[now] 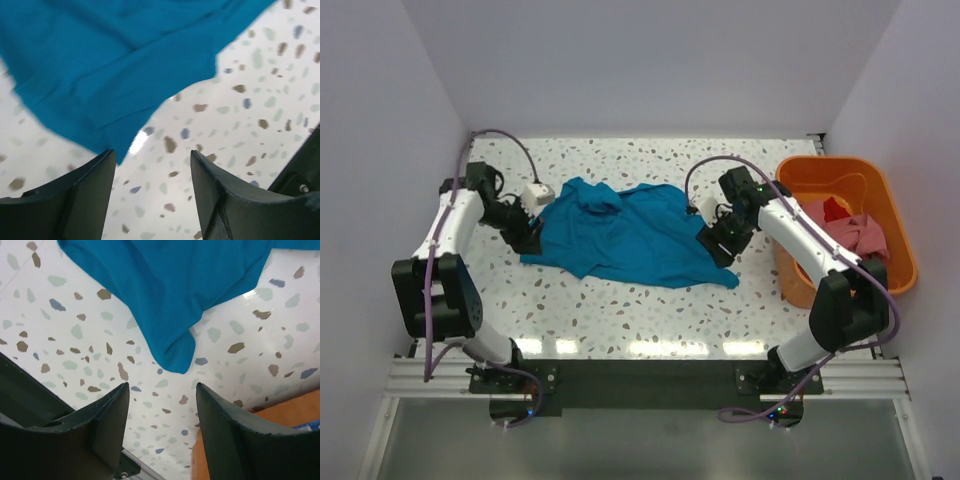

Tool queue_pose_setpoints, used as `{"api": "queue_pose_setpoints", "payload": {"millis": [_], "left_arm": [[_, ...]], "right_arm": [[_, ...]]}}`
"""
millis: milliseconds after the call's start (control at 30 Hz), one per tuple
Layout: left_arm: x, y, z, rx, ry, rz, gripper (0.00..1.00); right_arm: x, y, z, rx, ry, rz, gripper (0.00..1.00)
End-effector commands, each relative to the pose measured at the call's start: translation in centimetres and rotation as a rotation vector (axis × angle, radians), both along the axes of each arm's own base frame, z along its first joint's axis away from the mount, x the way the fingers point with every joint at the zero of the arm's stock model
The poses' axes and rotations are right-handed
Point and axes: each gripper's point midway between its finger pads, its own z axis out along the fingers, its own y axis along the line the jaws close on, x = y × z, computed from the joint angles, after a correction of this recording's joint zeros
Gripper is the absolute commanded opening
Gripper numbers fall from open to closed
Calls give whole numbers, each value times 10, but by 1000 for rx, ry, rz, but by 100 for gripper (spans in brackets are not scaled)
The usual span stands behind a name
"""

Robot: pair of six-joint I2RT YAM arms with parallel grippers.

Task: Fold and stack the t-shirts
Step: Flatten the tshirt out

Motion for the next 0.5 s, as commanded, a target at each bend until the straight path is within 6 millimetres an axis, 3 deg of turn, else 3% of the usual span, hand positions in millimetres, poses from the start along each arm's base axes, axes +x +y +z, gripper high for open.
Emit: {"api": "queue_pose_setpoints", "payload": {"millis": [0,33,100,133,233,267,333,467], "left_arm": [[-12,-39,-6,-10,-118,-209,63],[-18,-52,-14,-13,-116,-253,61],[-17,-58,-19,-6,-119,-240,61],[-7,-57,-20,8,-152,-224,61],[15,-48,-18,51,-129,-117,57],[17,-45,-27,50,-74,-91,54],[25,-35,-22,43,-44,-33,52],[30,-19,-26,13,32,60,56]], "right_arm": [[-23,-5,-10,-9,71,34,58],[-26,-5,-14,-16,90,37,57],[-28,-9,-22,-41,113,29,55],[-27,-11,-29,-57,125,26,55],[-23,-17,-39,-98,119,9,49],[-23,-19,-44,-111,132,-3,49],[-22,-21,-51,-129,152,-48,47],[-26,-27,-60,-160,157,-67,53]]}}
